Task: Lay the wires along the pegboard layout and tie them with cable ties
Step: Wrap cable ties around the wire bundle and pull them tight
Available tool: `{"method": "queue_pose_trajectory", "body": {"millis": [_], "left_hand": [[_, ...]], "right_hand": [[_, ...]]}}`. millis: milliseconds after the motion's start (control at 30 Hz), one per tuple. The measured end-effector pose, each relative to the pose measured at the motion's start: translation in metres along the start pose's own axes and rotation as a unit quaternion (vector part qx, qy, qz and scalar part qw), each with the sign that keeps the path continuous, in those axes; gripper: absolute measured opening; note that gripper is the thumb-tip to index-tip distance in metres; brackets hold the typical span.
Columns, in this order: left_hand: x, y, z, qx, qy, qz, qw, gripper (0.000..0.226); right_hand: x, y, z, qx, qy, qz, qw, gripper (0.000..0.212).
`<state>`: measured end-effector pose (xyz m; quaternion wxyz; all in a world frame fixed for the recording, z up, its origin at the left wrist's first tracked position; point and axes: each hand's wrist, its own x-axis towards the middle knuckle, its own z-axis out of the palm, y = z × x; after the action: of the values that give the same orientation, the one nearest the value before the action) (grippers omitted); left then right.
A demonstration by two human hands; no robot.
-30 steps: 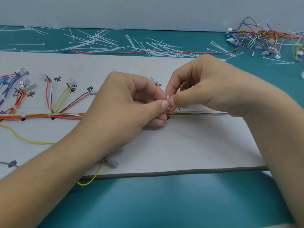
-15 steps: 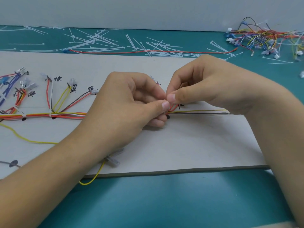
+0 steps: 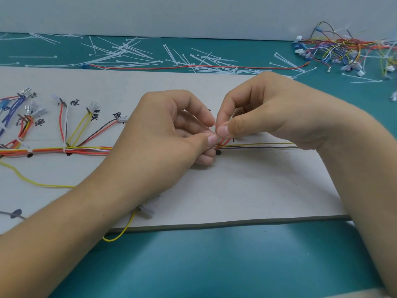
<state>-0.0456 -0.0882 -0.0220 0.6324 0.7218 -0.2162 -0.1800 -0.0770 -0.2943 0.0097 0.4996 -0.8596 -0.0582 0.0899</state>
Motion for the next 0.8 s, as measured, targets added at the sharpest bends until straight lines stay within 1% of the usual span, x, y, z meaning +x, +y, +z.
{"method": "queue_pose_trajectory", "body": {"millis": [267,433,567,667,800], "left_hand": [[0.0012,-0.0023,0.0015,0.03,0.008,0.017,0.999,0.025],[0.0018,-0.0016,-0.0007,0.017,0.015,0.01,1.0,0.021],[0.0021,-0.0014,-0.0011,0.02,0.013,0.0,1.0,0.018],[0.0024,-0.0012,-0.0014,0.021,0.004,-0.004,1.0,0.013],[0.0017,-0.0019,-0.0009,0.089,0.009,0.015,0.996,0.011]], "right_hand": [[-0.0002,-0.0022,0.0019,-0.01,0.008,0.013,1.0,0.004],[-0.0015,-0.0073,0.0031,-0.022,0.018,0.018,0.999,0.002],[-0.002,-0.0087,0.0041,-0.033,0.021,0.016,0.999,0.01],[-0.0008,-0.0093,0.008,-0.025,0.024,0.011,0.999,0.002],[0.001,-0.0076,0.0091,-0.024,0.028,0.012,0.999,0.008]]}}
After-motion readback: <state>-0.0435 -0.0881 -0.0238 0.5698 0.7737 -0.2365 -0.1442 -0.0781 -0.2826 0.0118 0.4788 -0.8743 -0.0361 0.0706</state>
